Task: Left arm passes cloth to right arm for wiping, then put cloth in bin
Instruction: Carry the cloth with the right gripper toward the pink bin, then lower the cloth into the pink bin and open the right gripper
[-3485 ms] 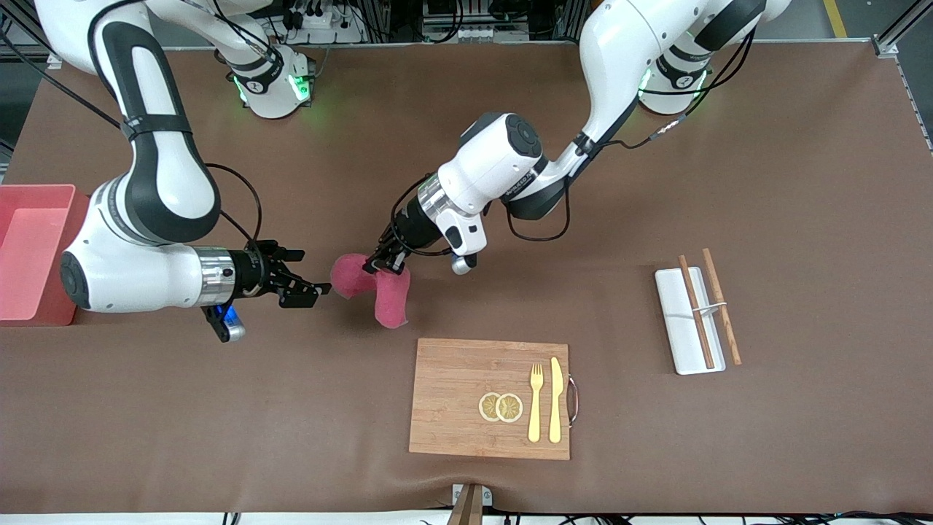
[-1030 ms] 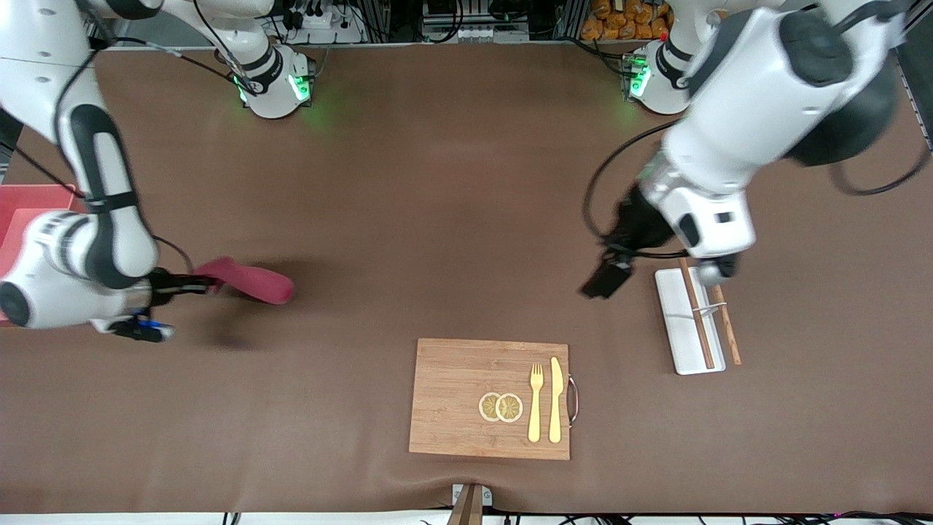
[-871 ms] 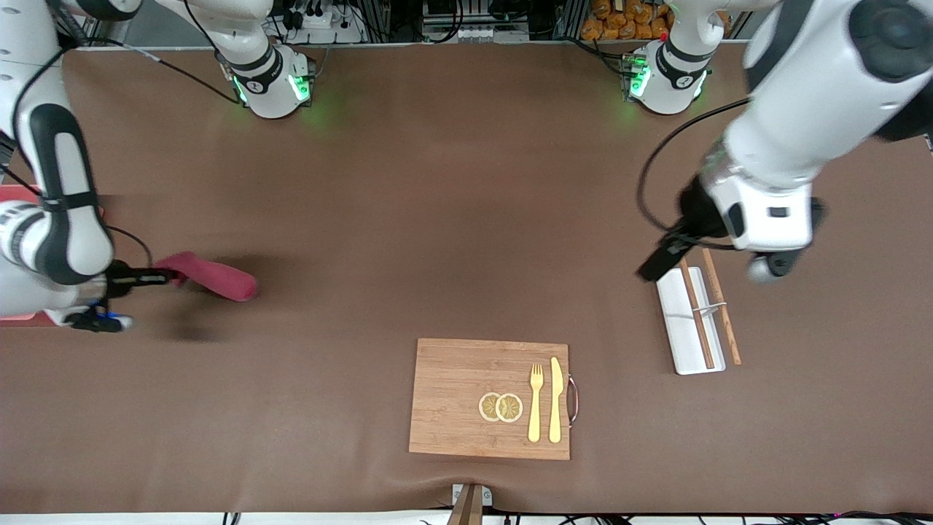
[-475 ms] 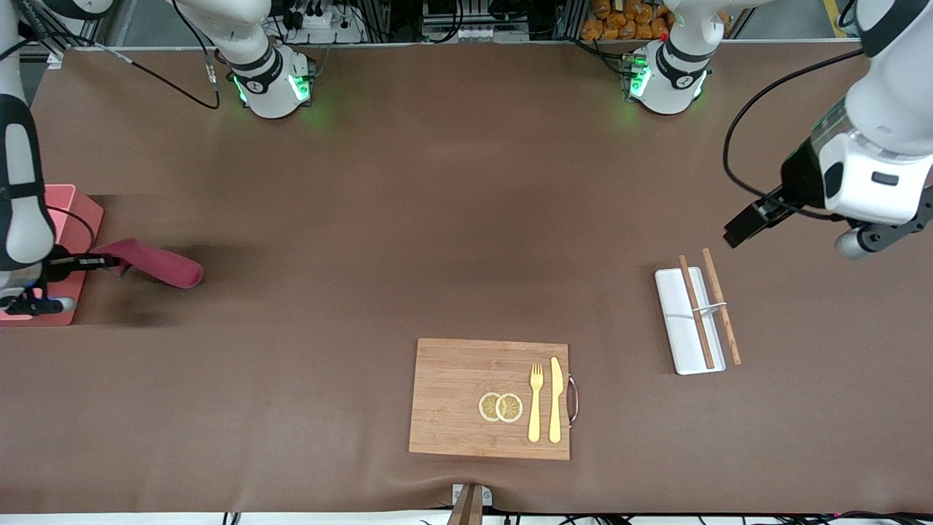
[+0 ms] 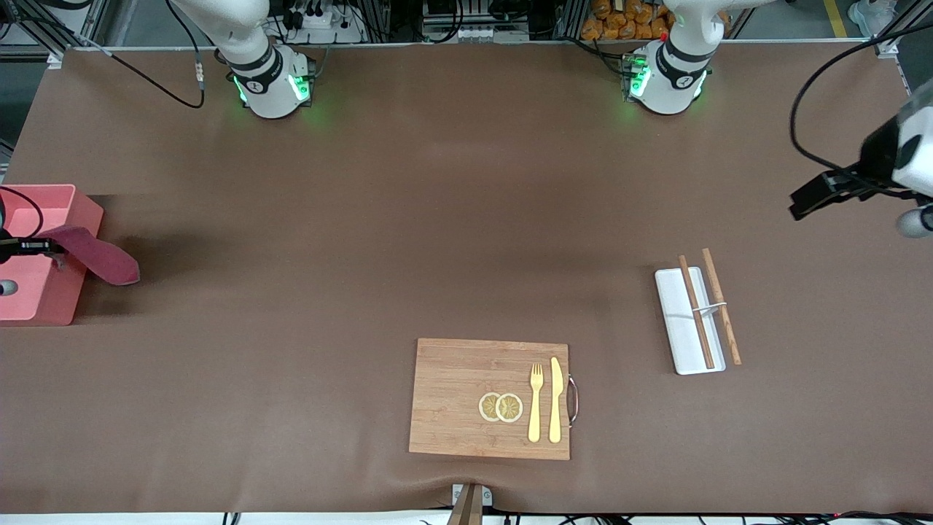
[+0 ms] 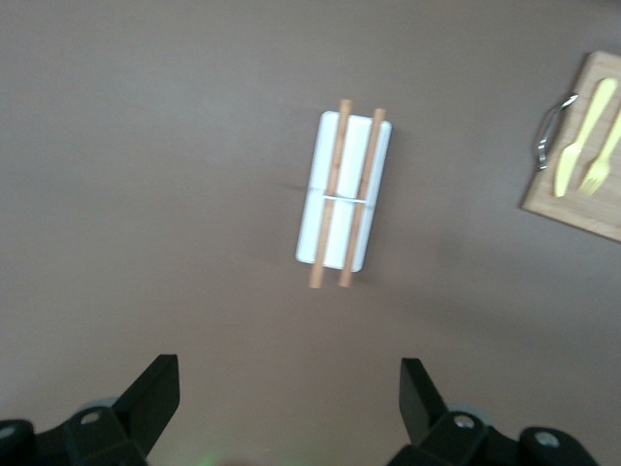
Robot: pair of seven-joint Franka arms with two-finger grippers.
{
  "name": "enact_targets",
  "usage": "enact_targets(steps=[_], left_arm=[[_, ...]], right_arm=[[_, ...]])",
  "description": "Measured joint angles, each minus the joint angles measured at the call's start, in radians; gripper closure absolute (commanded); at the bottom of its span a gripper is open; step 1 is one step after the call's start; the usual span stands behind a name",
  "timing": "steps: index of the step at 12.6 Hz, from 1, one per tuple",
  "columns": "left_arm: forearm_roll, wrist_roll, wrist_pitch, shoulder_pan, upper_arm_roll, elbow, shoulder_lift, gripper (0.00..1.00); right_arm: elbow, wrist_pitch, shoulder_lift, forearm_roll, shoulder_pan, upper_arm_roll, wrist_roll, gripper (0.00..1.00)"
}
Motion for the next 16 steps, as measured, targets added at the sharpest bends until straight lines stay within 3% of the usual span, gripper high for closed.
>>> enact_targets(steps=[2,5,7,11,14,16], left_arm=[[-0.006,0.027,-0.007,-0.038,0.065,-0.006,-0.011,0.0],[-0.006,0.027,-0.001,-0.064,0.081,-0.035,-0.028,0.0],[-0.008,0.027,0.038,-0.072,0.09,-0.088,-0.052,0.0],[-0.026,0.027,0.09,-0.081,0.094,-0.163,-0.101,0.0],[-0.028,0.027,0.095,-0.084,0.094,-0.169,-0.107,0.0],[-0.05,0.027,0.101,-0.084,0.094,-0.169,-0.108,0.0]], right_arm=[[-0.006,0.019,0.008,-0.001,0.0,0.002,0.0,1.0],[-0.025,0.036,0.044,0.003,0.015,0.023,-0.001,1.0],[-0.025,0.036,0.05,0.033,0.093,0.038,0.001,1.0],[-0.024,0.012,0.05,0.193,0.311,0.043,0.037,1.0],[-0.023,-0.008,0.05,0.328,0.455,0.044,0.067,1.0],[-0.01,-0.024,0.038,0.37,0.538,0.045,0.111,1.0]])
